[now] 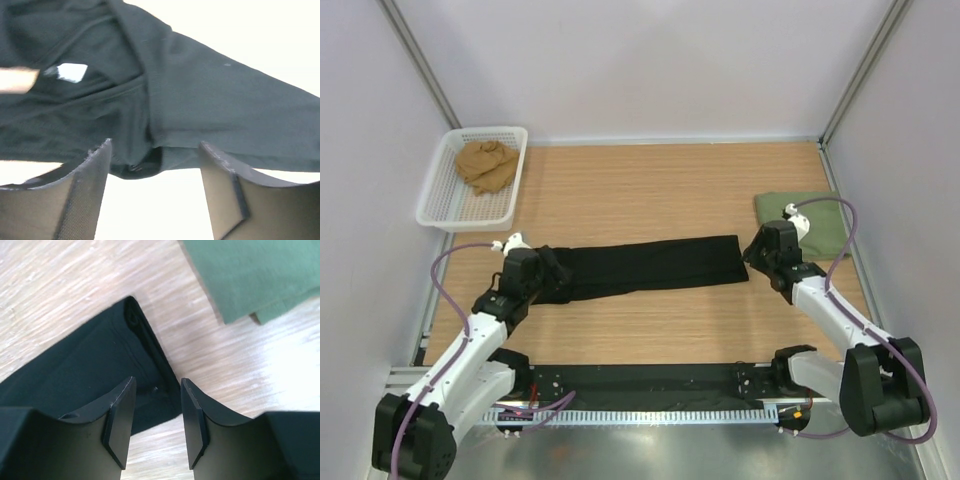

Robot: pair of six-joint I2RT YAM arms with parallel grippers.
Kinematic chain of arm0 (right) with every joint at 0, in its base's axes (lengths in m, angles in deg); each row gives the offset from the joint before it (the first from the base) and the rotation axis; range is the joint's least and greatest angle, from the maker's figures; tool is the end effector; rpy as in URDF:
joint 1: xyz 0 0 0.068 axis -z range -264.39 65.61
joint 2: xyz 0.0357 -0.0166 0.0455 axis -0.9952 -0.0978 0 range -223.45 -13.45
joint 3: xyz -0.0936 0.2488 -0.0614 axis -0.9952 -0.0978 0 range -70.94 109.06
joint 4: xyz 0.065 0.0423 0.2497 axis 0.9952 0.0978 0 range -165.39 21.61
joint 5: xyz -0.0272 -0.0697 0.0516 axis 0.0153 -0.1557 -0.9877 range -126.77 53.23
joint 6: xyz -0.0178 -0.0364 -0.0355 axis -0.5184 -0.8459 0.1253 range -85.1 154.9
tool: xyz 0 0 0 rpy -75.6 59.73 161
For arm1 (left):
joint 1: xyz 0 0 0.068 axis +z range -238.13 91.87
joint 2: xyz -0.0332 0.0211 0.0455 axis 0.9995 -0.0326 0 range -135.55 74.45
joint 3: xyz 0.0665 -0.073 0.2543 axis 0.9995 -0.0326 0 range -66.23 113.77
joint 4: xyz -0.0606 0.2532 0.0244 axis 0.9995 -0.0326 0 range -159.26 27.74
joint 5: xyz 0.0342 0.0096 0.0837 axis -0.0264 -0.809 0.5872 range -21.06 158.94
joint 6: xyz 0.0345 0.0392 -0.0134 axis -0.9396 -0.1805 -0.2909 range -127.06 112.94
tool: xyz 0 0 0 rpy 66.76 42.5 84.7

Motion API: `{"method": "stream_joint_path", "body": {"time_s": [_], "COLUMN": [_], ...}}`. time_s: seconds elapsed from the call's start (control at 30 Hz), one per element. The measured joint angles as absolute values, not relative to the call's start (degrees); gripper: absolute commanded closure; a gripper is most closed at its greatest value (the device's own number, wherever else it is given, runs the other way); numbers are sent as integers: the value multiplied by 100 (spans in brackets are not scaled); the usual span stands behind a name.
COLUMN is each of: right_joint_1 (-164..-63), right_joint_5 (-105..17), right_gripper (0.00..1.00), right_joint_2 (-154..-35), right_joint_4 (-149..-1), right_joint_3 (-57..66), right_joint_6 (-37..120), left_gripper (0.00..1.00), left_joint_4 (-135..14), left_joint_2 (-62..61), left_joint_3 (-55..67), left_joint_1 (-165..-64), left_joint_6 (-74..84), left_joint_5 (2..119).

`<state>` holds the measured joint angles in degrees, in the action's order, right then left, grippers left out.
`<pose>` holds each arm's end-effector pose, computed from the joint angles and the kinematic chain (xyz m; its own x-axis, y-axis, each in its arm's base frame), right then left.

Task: Fold and stack the tank tops
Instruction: Fold the tank top

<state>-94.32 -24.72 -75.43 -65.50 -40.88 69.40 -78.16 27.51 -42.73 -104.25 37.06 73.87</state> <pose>0.2148 0.0301 0.1955 -0.5498 0.4661 -0.6931 0.3593 0.8811 0.3075 0.1672 -0.0451 0.1946 -0.5853 -0.5528 -0.5931 -0.2713 0.8229 -0.4992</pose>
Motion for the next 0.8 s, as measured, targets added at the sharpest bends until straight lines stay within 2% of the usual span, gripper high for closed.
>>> {"method": "stream_joint_path", "body": {"time_s": [0.13, 0.5, 0.63, 0.8], "right_joint_1": [-9432, -9445, -9489, -9646], "right_joint_5": [-2524, -2850, -2857, -2680], "right_gripper": [51, 50, 54, 56], "right_joint_2": [-7882, -9449, -9630, -9772], "right_joint_4": [-6546, -6555, -6548, -6456], "right_joint_3": [-3766, -3246, -3246, -3124], "right_joint_6": [6778, 6630, 6649, 6654], "left_gripper": [15, 16, 1, 0], "left_joint_4": [-8246, -8742, -8596, -8032], "left_joint_2": [2618, 2213, 1802, 1050], "left_joint_3": [-4159, -4155, -4222, -3897], "left_joint_1": [-10412, -9733, -9488, -9328], "left_joint_6": [3979, 5172, 5437, 5614], "left_joint_5": [7706, 7992, 7909, 7909]}}
